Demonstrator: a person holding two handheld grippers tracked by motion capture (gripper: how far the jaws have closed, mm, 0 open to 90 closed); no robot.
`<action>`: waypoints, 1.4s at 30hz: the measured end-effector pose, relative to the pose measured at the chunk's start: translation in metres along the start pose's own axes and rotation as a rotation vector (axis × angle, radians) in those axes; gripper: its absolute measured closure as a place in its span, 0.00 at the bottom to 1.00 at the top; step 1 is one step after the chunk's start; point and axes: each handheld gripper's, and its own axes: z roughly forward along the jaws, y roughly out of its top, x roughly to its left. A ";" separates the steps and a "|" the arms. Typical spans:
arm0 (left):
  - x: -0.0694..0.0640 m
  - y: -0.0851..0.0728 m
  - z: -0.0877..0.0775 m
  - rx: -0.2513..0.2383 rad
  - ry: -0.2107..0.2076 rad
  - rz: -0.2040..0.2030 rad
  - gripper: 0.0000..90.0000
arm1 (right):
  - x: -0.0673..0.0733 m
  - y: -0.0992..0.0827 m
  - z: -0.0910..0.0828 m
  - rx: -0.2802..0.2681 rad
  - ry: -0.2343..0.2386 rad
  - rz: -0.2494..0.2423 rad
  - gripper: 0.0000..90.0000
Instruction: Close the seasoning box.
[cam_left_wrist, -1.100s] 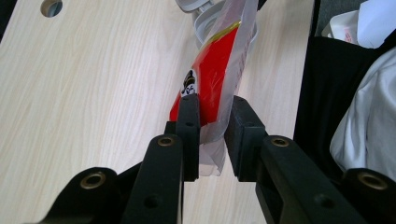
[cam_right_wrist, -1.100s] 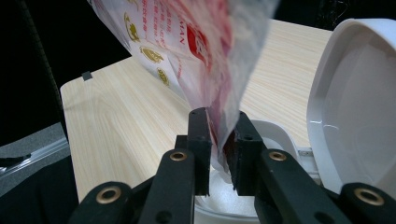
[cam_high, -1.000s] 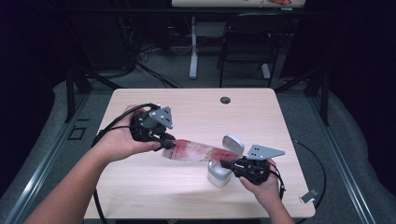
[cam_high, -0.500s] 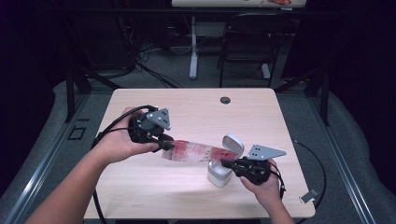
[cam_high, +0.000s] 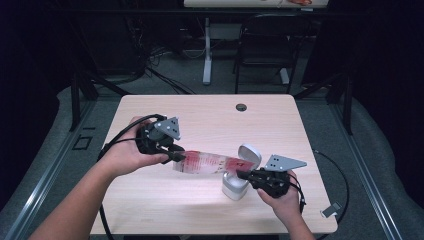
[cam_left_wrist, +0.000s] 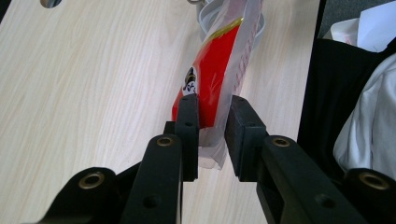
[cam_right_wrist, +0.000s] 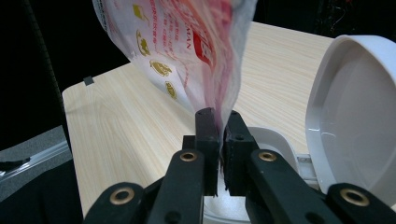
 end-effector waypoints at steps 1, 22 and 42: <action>0.000 -0.001 0.000 0.001 0.000 -0.001 0.84 | 0.000 0.000 0.000 0.000 0.001 0.000 0.97; 0.004 -0.033 0.016 -0.063 -0.020 -0.059 0.84 | 0.007 0.012 0.000 0.031 -0.022 -0.046 0.99; 0.000 -0.074 0.032 -0.128 -0.027 -0.111 0.84 | 0.016 0.036 0.008 0.091 -0.020 -0.115 0.99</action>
